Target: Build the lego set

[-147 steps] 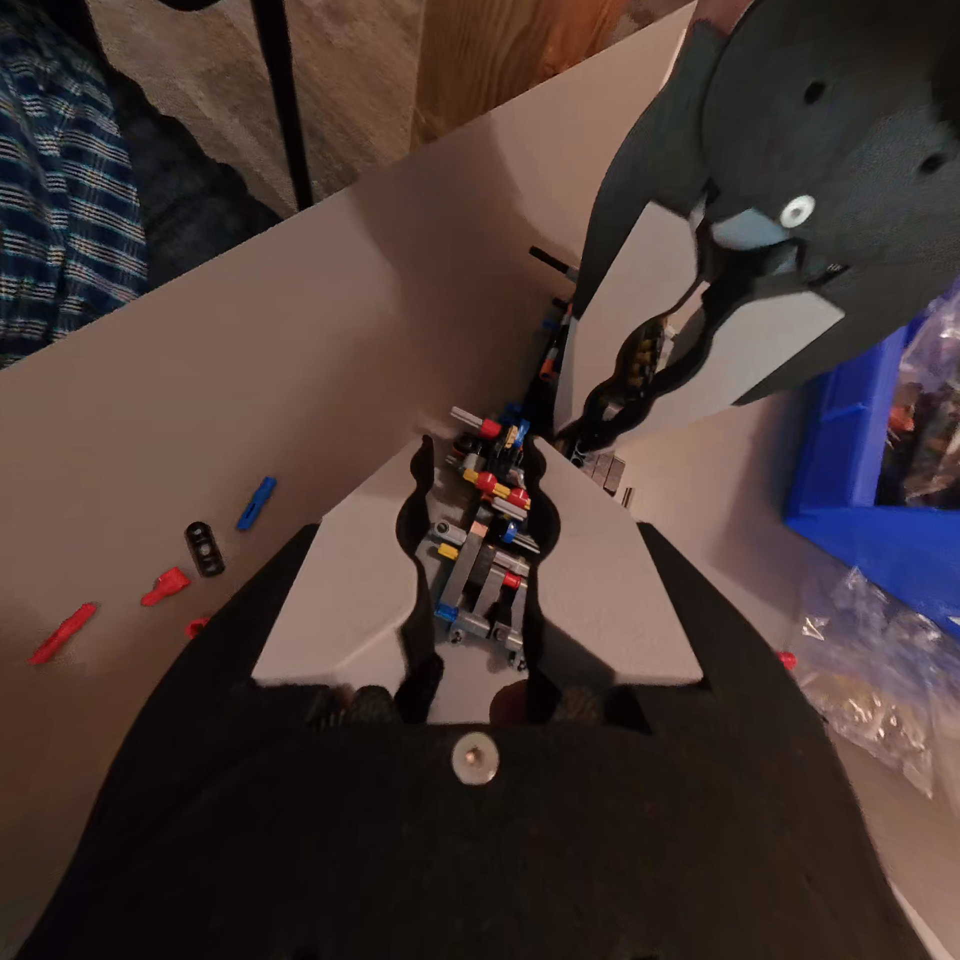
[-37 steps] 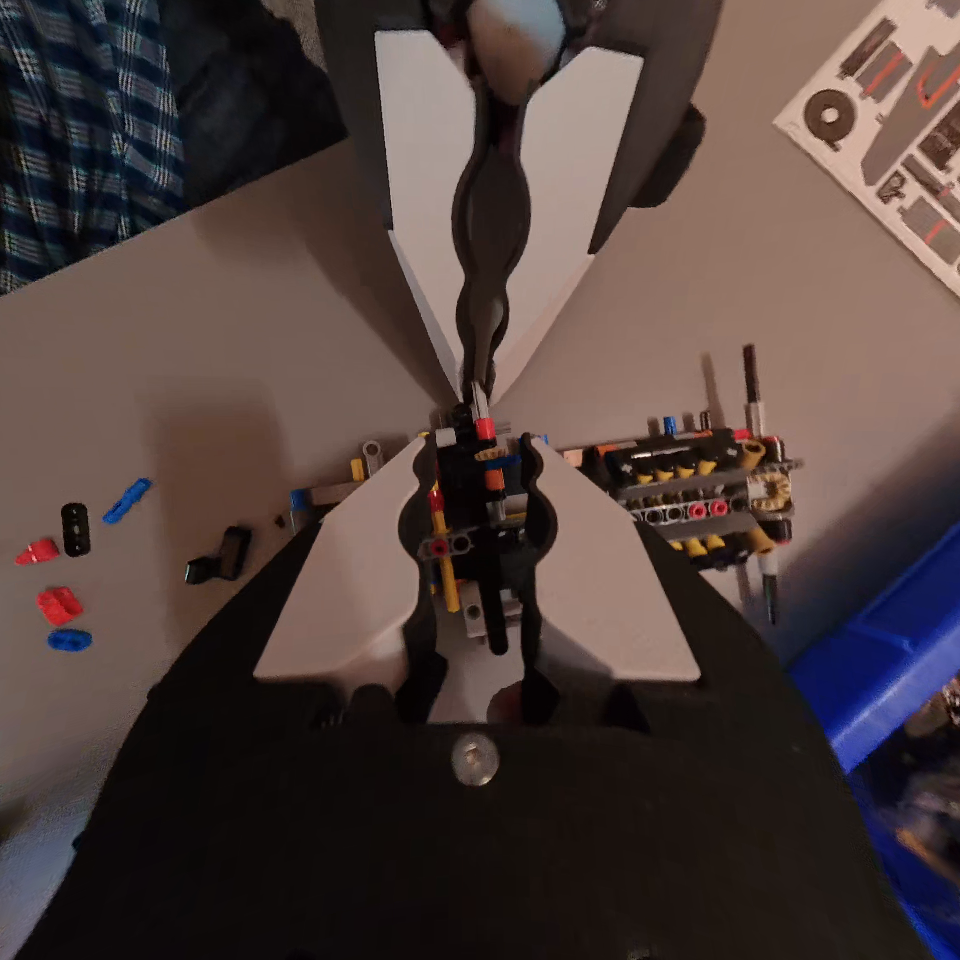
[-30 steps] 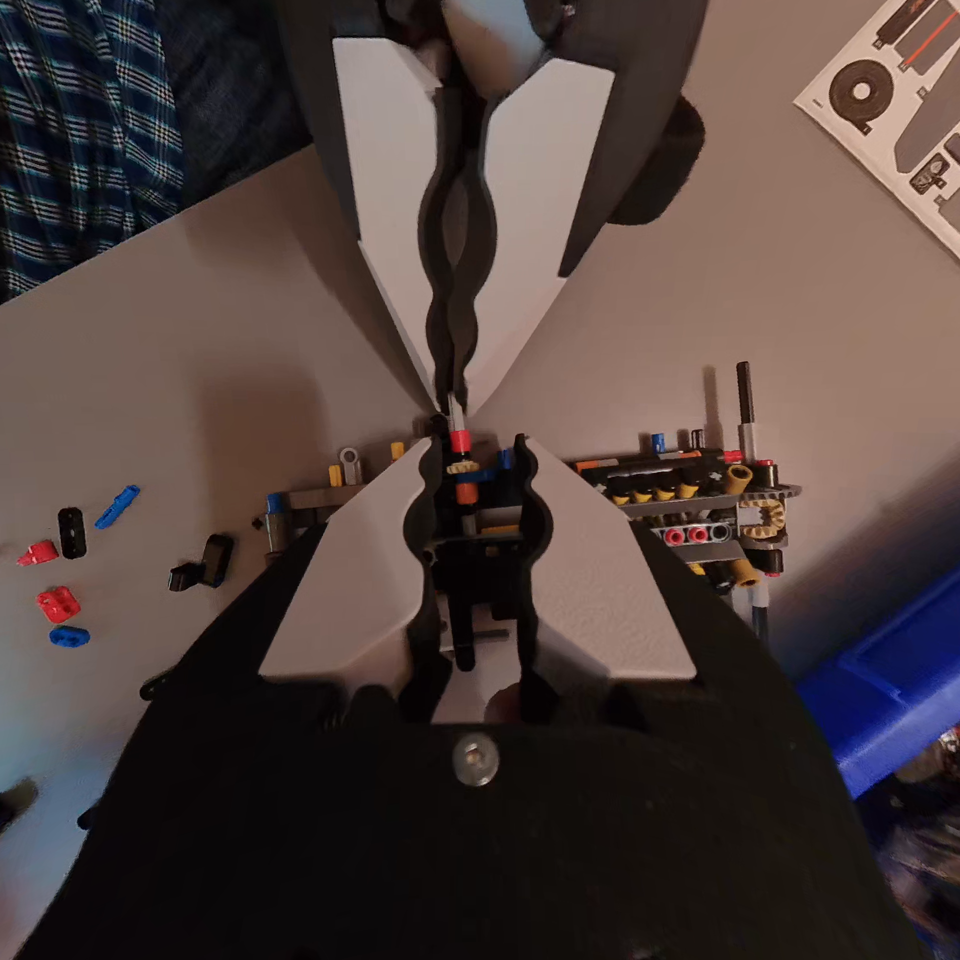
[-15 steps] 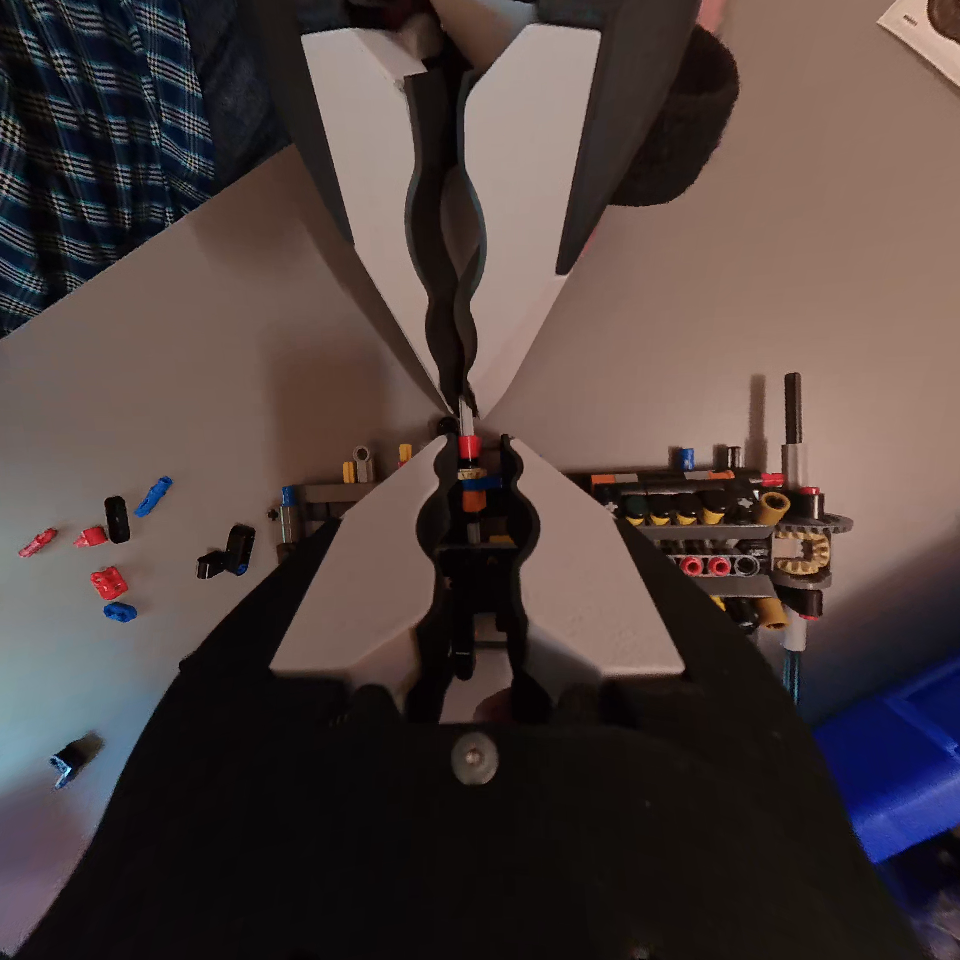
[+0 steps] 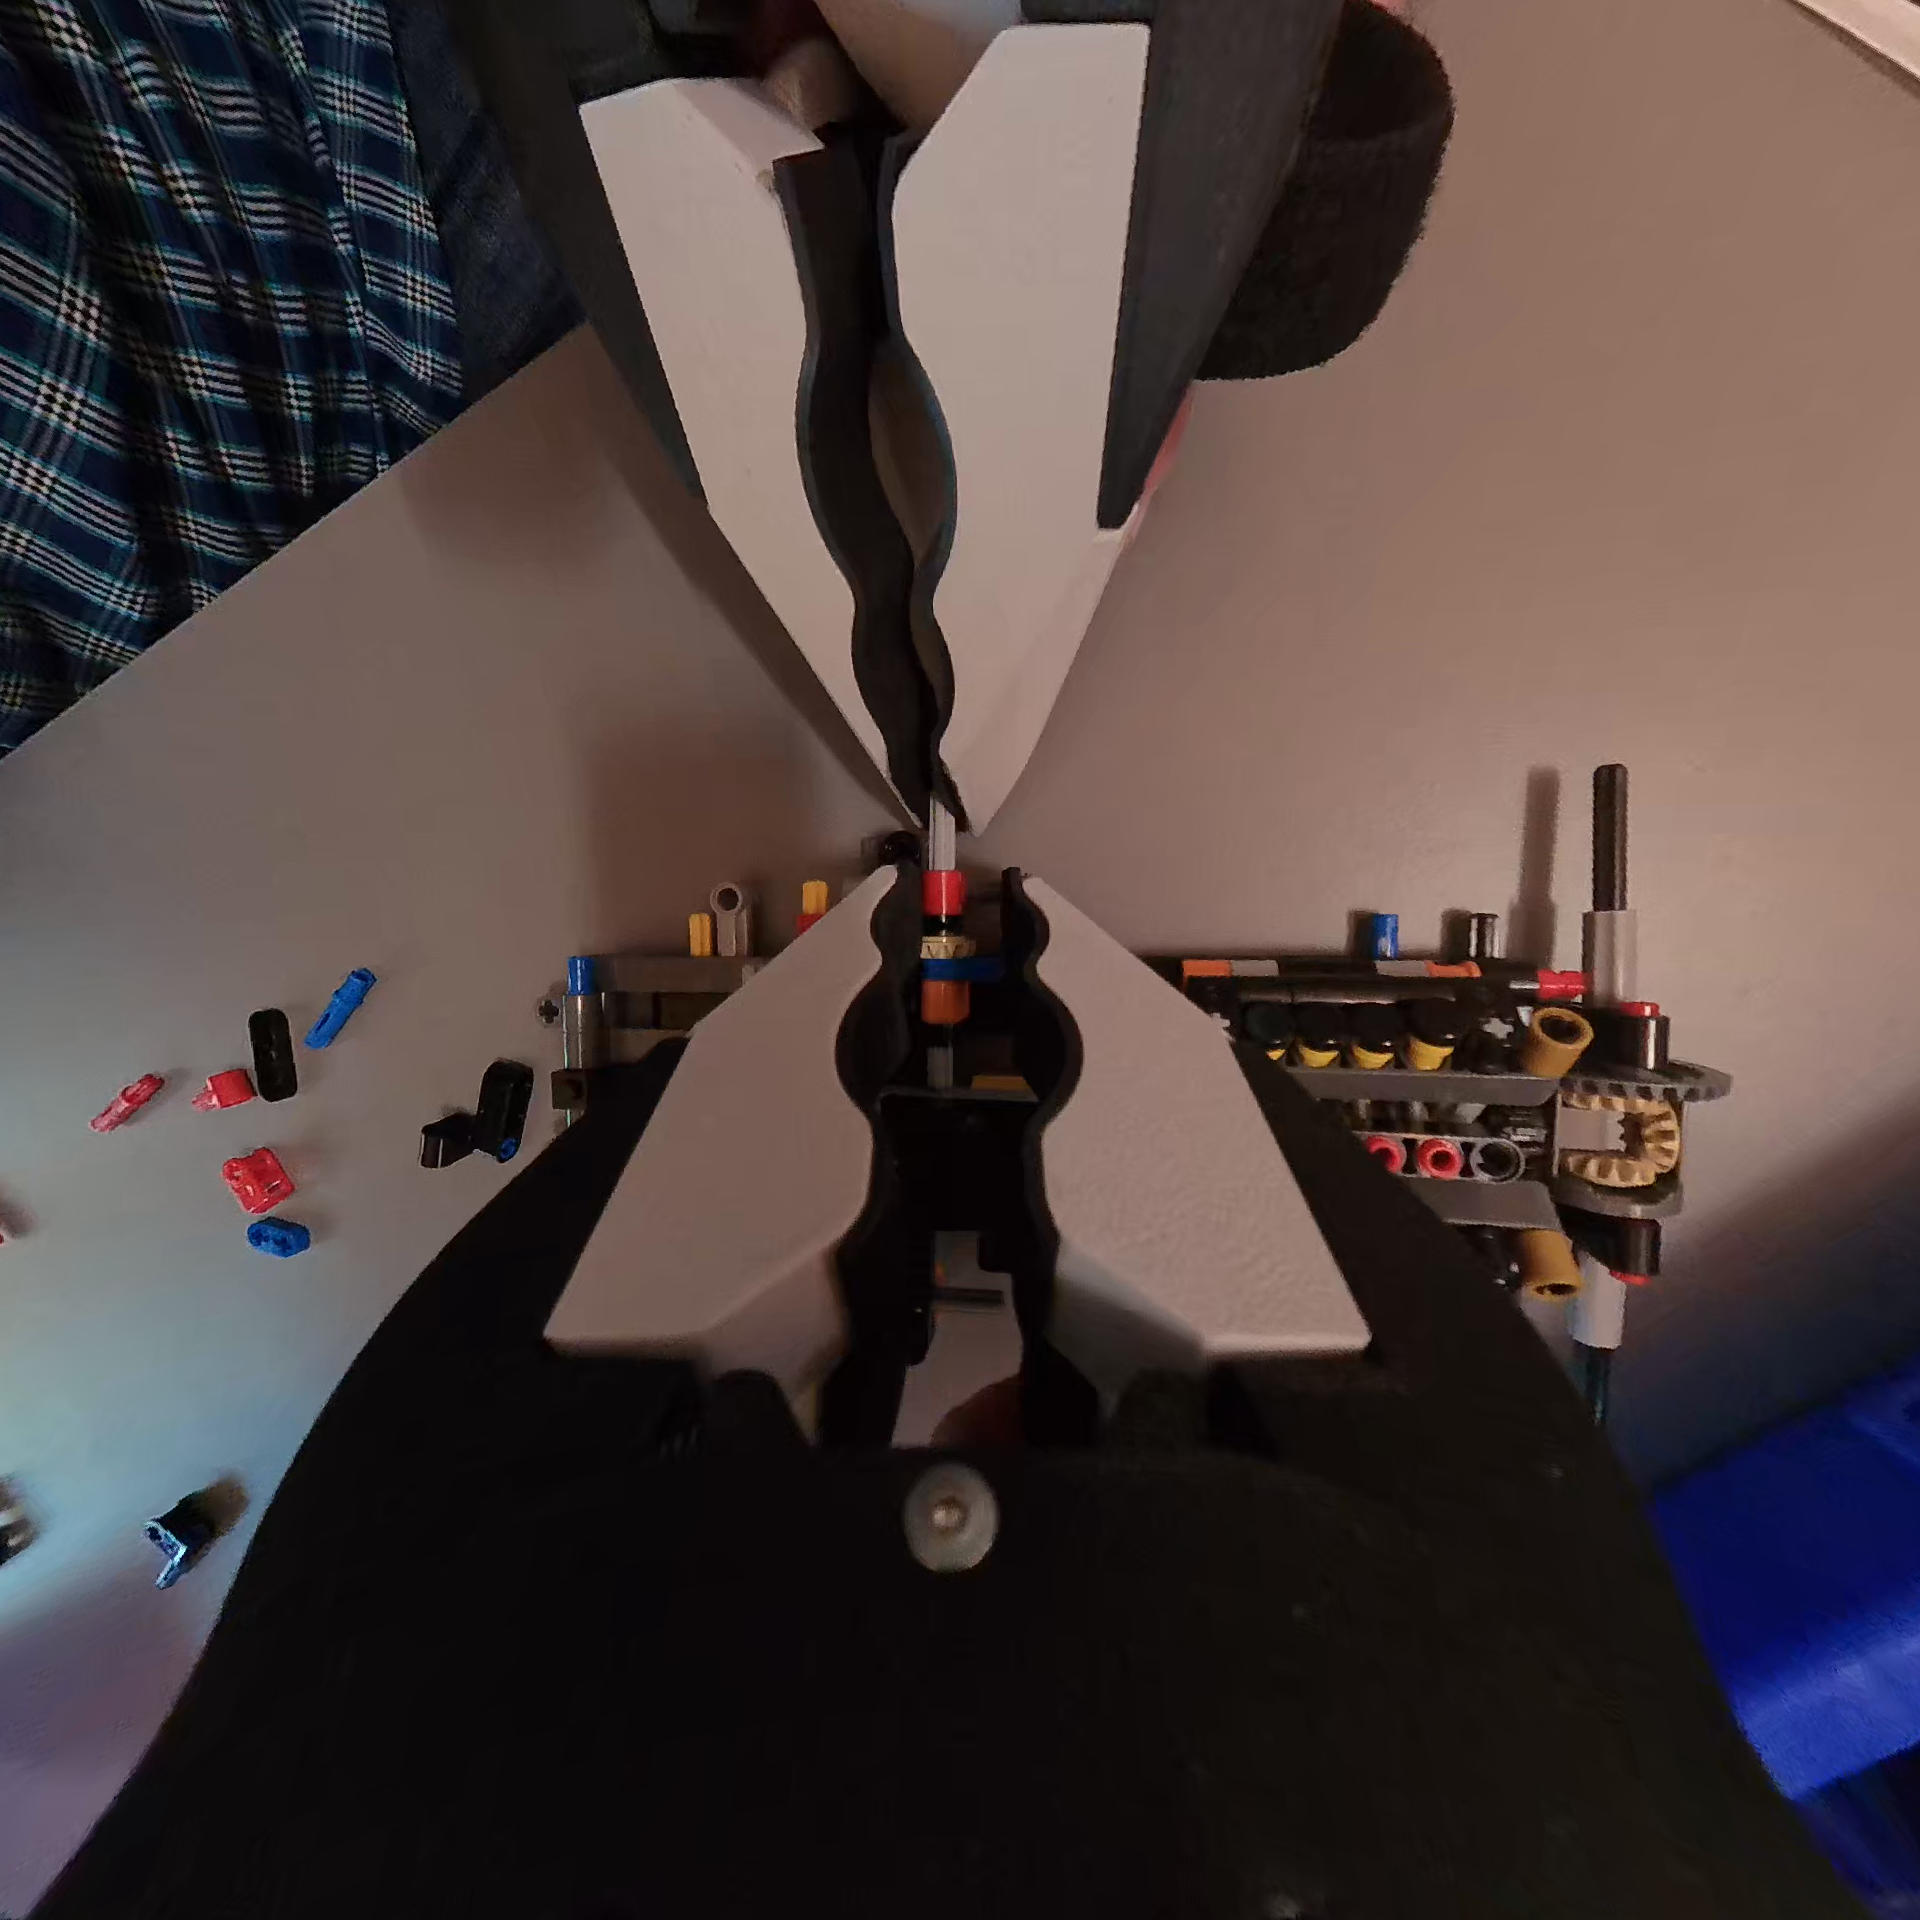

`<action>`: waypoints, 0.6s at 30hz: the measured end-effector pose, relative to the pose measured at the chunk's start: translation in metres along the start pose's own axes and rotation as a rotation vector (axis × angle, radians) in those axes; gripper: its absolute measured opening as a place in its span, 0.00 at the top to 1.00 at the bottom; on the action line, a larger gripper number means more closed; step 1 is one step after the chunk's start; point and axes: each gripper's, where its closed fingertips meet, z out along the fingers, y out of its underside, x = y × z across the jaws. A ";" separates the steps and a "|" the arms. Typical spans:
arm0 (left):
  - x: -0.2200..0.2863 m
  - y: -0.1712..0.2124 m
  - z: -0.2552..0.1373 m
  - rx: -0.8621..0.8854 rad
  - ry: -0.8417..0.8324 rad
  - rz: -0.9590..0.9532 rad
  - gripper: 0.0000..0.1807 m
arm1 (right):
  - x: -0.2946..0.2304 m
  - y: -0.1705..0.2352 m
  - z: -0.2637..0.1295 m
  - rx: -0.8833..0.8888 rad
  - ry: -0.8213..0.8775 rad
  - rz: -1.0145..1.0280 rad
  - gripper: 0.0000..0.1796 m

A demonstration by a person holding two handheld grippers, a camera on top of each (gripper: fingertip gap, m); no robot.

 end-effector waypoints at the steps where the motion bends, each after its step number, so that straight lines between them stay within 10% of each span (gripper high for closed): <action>1: 0.000 0.000 0.000 0.000 -0.001 -0.001 0.99 | 0.000 0.000 0.000 0.002 0.000 0.000 0.93; 18: 0.002 -0.001 0.002 -0.004 -0.013 0.006 0.99 | -0.003 0.001 0.001 0.035 -0.012 0.004 0.94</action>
